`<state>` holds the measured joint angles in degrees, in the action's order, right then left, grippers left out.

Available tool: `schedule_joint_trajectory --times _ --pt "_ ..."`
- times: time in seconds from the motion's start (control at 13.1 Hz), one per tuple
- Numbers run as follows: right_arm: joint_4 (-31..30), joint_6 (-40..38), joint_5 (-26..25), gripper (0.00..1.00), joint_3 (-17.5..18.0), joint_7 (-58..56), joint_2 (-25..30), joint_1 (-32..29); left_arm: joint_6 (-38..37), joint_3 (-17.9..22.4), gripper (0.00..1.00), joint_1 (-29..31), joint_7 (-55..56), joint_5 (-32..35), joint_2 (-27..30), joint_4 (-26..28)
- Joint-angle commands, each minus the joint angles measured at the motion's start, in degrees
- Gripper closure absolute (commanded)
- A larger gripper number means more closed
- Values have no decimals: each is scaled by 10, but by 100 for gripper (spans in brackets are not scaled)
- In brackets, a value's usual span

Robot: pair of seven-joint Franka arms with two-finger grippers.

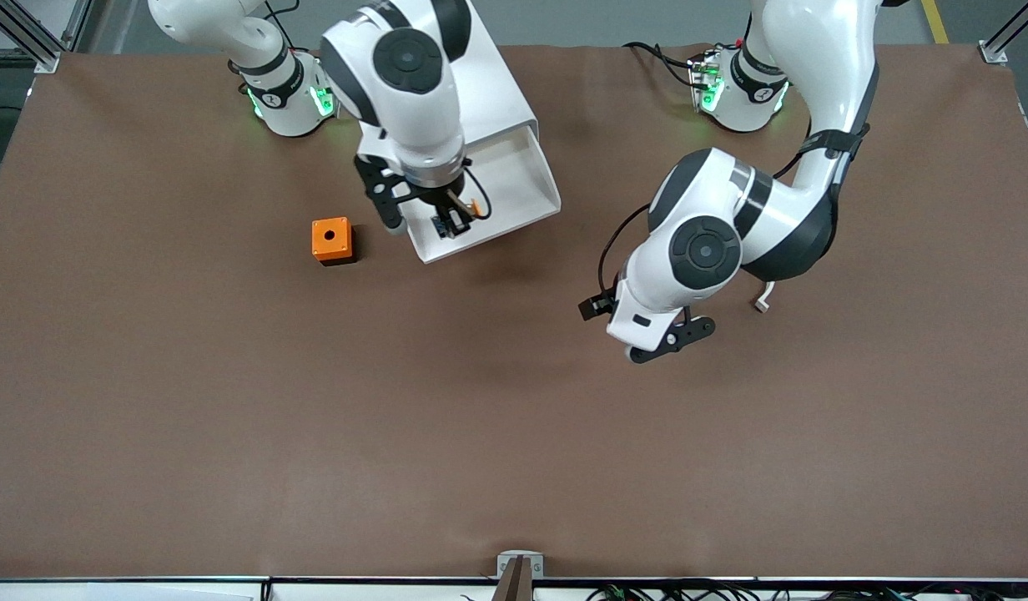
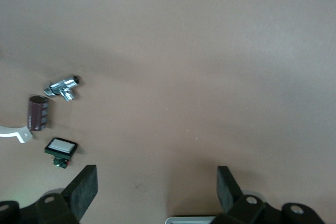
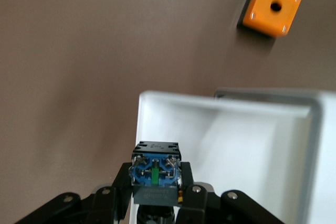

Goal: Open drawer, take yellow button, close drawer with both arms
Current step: 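Lift the button out with the right gripper while the left gripper reaches the drawer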

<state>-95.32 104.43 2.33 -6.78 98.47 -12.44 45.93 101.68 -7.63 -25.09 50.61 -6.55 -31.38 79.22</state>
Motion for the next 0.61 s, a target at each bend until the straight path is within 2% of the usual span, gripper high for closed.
schedule_joint_trajectory --times 0.0,0.15,0.38,0.54 --pt "27 -50 15 100 3 -141 12 -72 16 1 0 -30 14 -15 -9 5" --pt "32 -55 14 100 3 -264 14 -127 24 1 0 -50 27 -23 -17 5" --pt "31 -67 10 100 3 -481 11 -215 30 1 0 -75 55 -79 -27 6" --pt "29 -62 10 99 3 -597 9 -274 26 1 0 -94 89 -85 -29 7"
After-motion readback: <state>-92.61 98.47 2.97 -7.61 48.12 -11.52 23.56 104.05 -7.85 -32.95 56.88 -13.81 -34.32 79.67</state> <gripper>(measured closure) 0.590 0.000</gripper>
